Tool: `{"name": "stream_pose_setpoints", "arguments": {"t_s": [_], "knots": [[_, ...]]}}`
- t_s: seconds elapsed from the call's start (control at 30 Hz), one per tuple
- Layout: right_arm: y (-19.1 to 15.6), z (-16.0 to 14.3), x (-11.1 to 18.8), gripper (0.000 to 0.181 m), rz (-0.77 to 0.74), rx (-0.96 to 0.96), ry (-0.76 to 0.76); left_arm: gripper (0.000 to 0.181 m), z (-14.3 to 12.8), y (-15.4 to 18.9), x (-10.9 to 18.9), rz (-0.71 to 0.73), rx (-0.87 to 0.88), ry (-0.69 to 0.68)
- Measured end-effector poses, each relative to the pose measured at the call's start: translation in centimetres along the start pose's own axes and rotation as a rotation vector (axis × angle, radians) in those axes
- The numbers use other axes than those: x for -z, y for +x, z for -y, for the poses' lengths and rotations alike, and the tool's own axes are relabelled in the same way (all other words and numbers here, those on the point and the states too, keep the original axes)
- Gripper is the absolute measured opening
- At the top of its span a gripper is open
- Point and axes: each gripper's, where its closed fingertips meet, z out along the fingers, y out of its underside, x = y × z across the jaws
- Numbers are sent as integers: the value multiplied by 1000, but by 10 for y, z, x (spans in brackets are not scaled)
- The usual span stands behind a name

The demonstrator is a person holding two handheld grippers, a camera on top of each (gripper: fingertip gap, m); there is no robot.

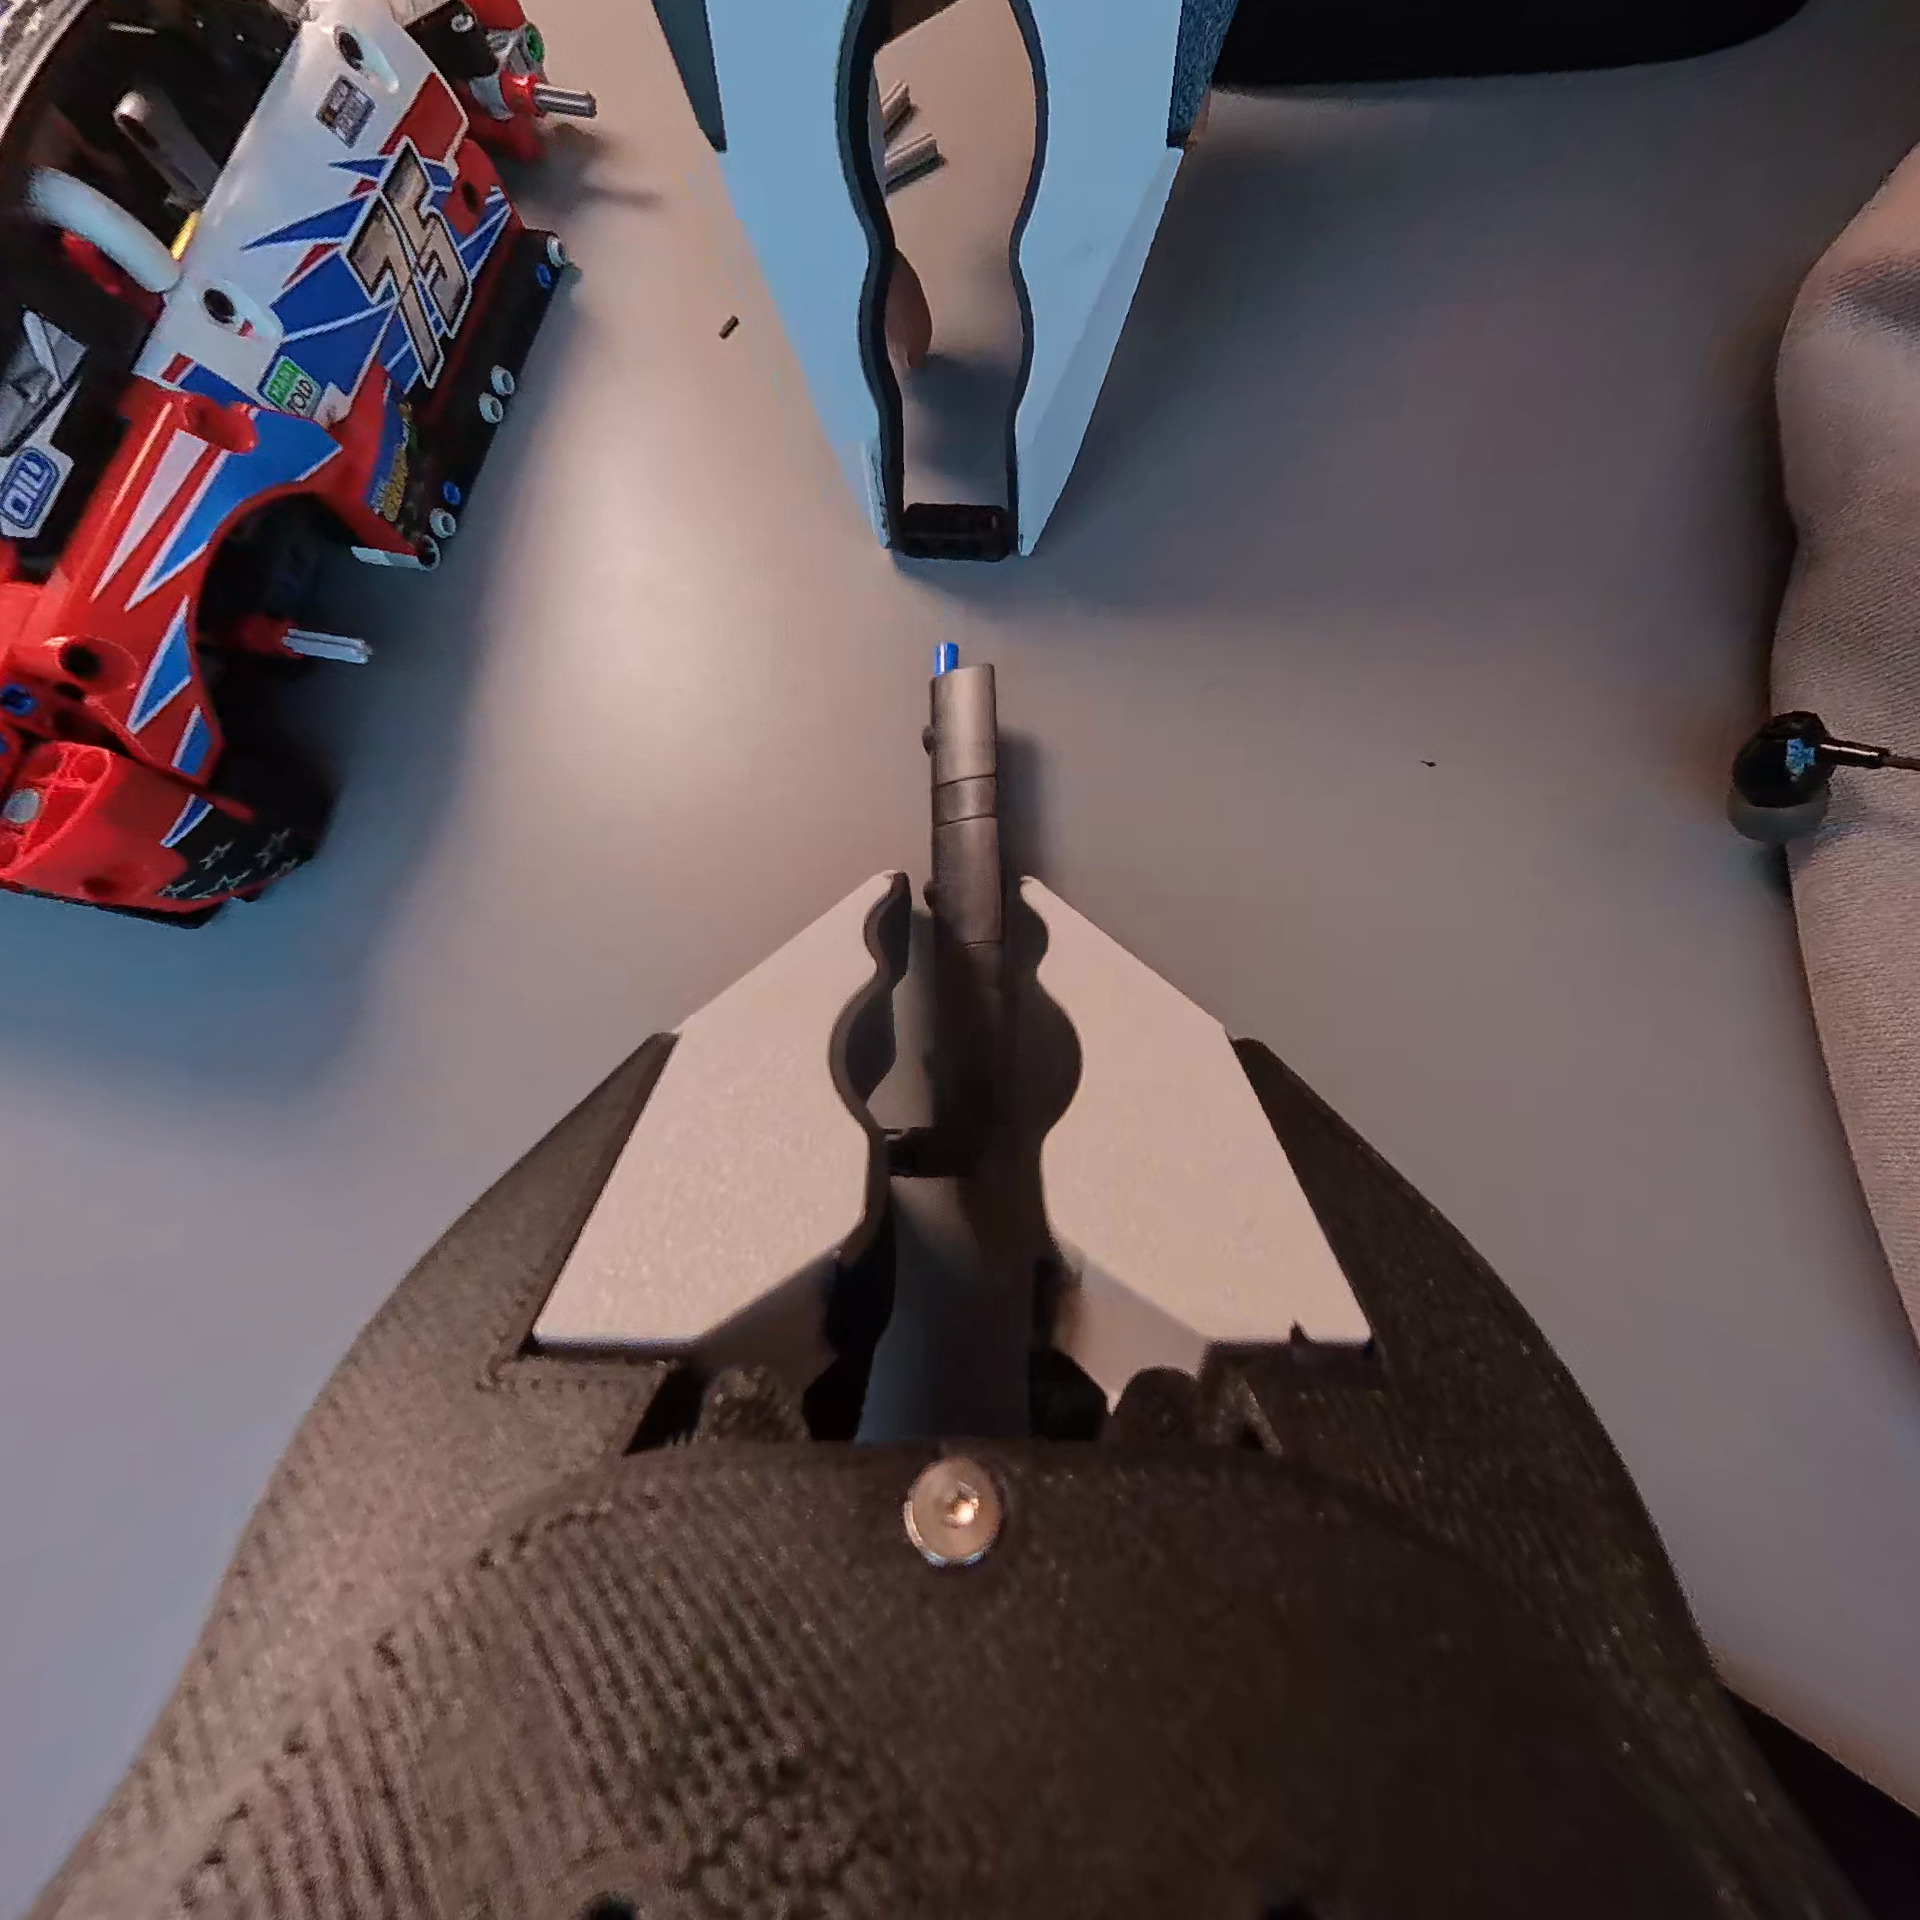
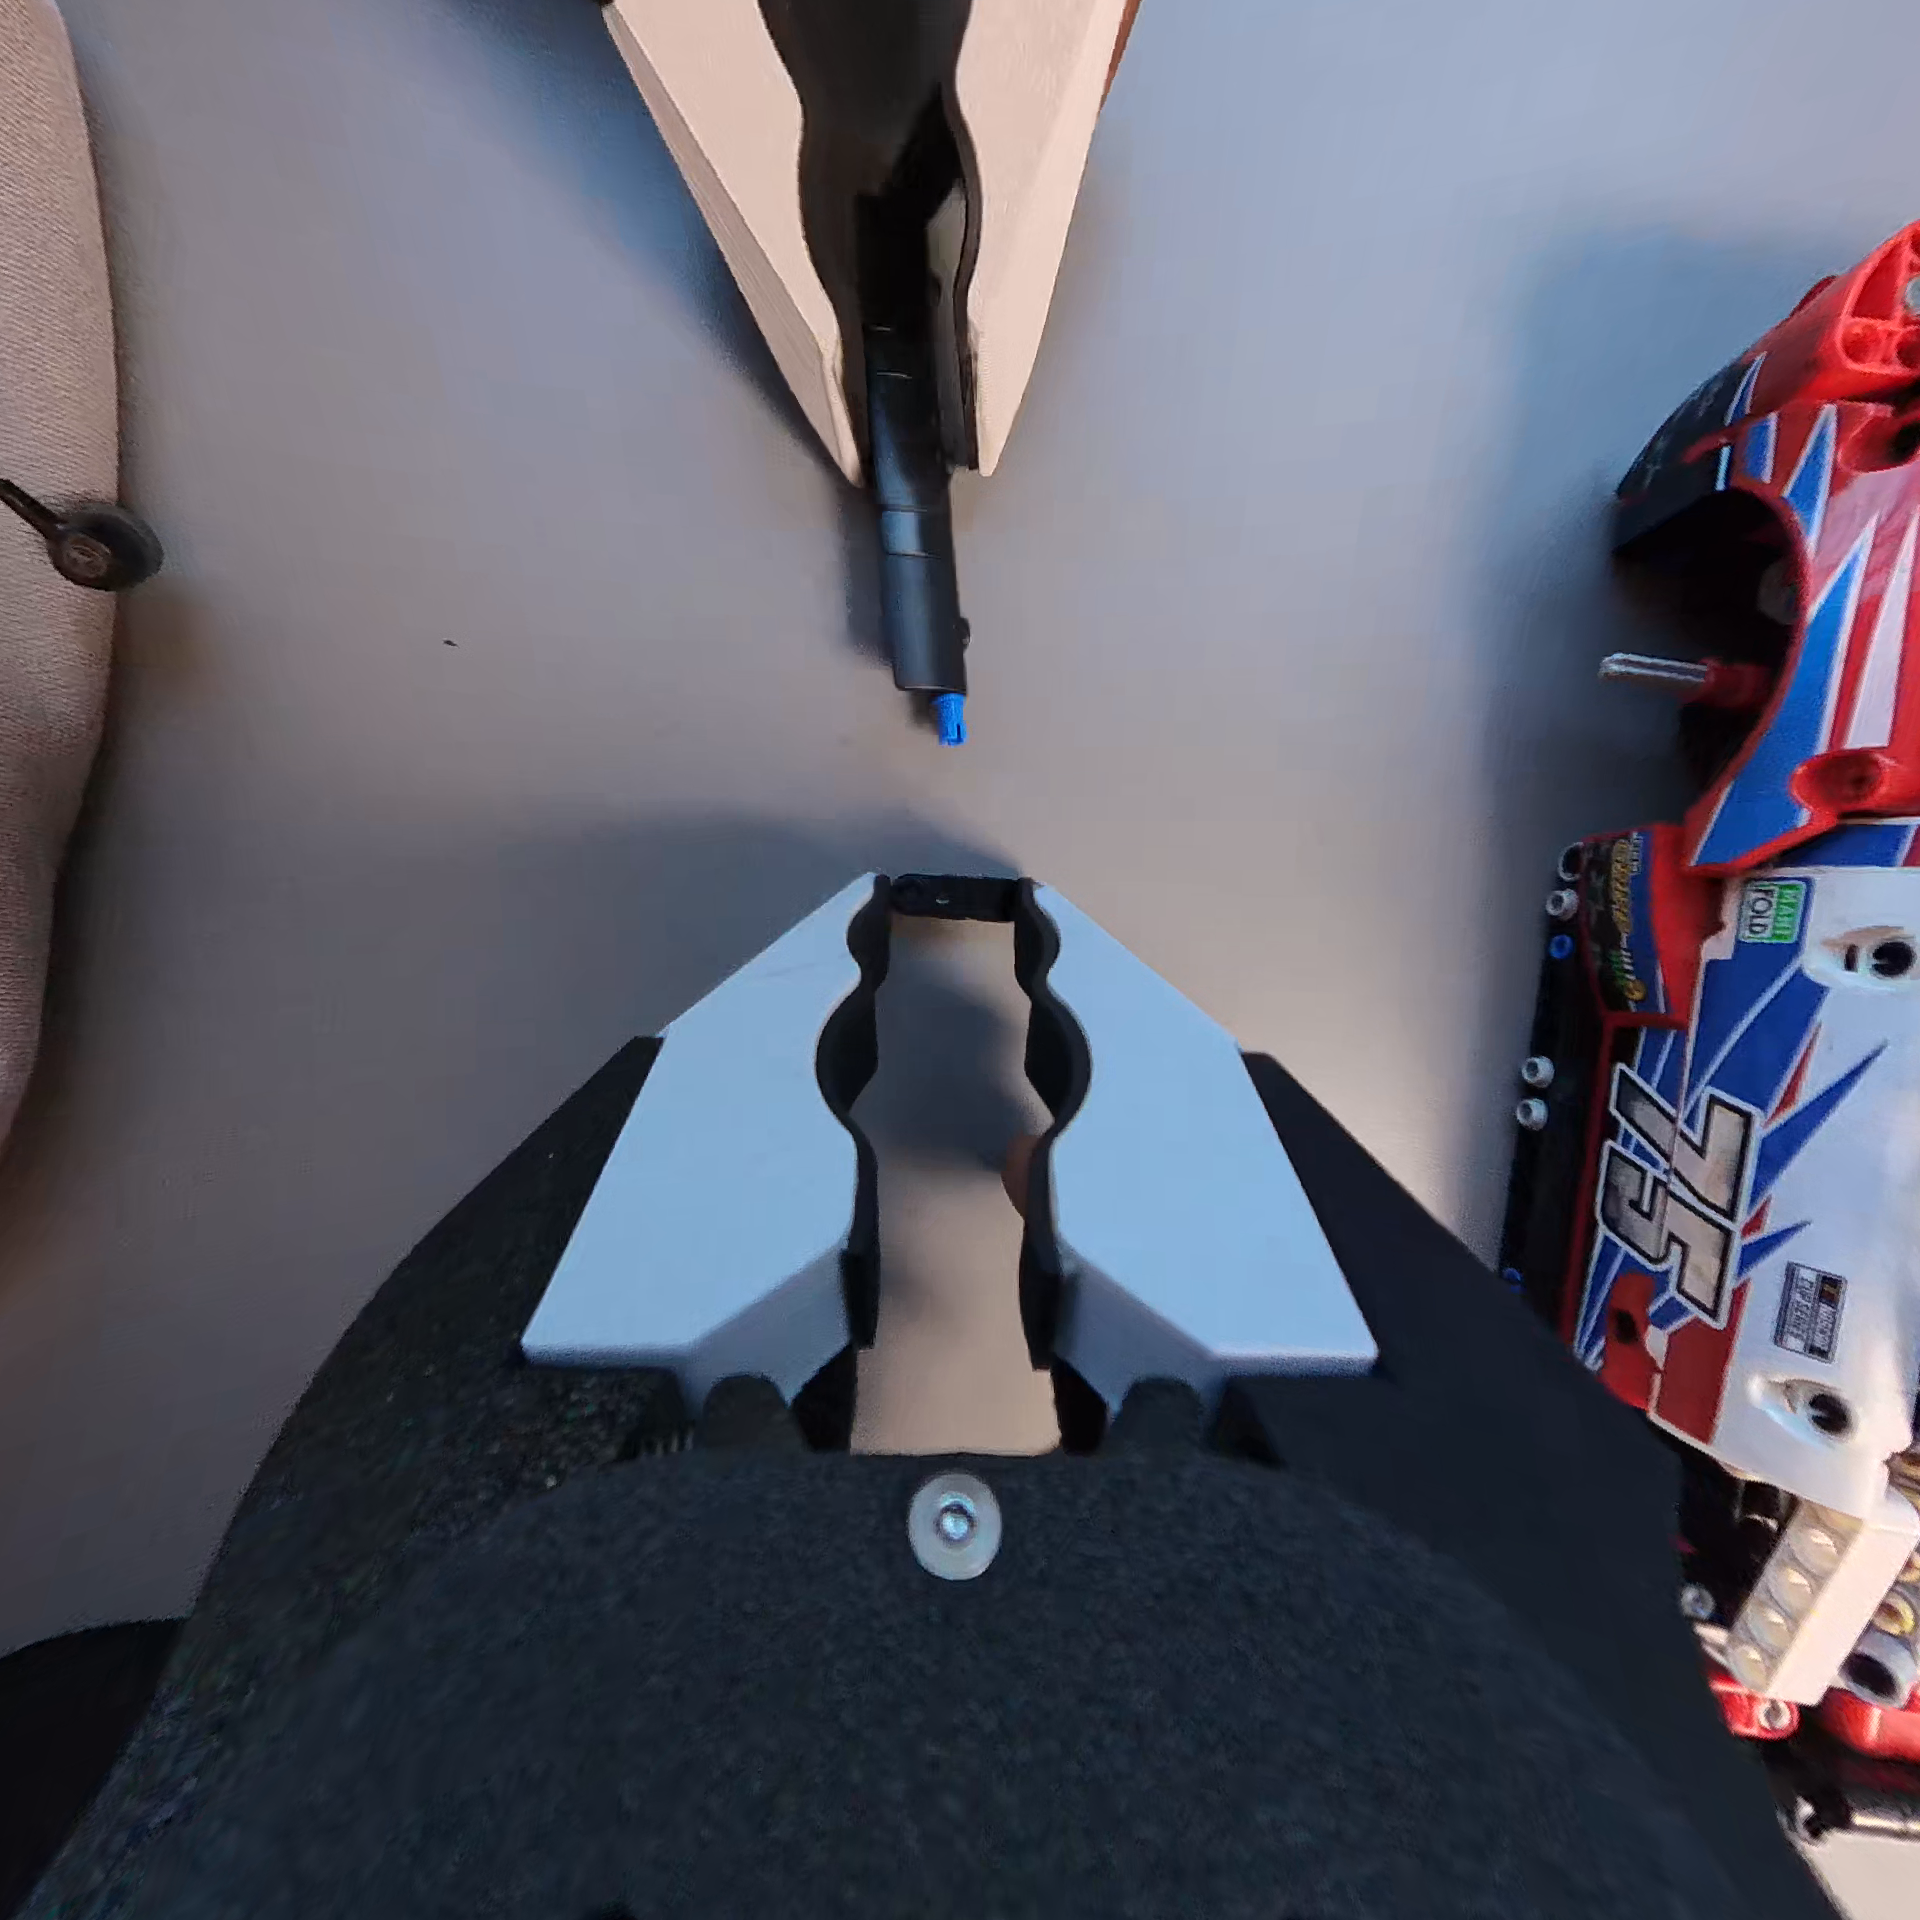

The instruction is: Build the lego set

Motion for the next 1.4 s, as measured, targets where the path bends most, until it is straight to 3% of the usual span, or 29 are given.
{"name": "stream_pose_setpoints", "arguments": {"t_s": [0.17, 0.33, 0.4, 0.53, 0.63, 0.77, 0.97, 1.07, 1.23, 1.4], "knots": [[-1, -1, 1, 21, -8, -18, 12, 26, 0, 1, 5, -27, 25, 28], [-4, 26, 19, 21, 27, -113, 218, 32, 25, 3, 26, -8, -32, 181], [-12, 44, 29, 21, 119, -199, 347, 30, 38, 4, 33, 28, -97, 250], [-38, 75, 43, 21, 465, -427, 564, 26, 63, 19, 37, 87, -267, 369], [-52, 82, 43, 21, 672, -534, 601, 20, 76, 33, 38, 88, -339, 435], [-57, 86, 42, 20, 777, -590, 625, 8, 80, 46, 37, 59, -373, 460], [-47, 92, 50, 19, 835, -678, 707, 12, 80, 43, 35, 55, -337, 466], [-40, 91, 47, 5, 814, -710, 717, 11, 80, 40, 36, 64, -324, 471], [-42, 91, 43, 6, 800, -717, 703, 0, 77, 36, 32, 75, -302, 440], [-20, 84, 43, 15, 573, -631, 722, 0, 68, 14, 31, 137, -228, 387]]}}
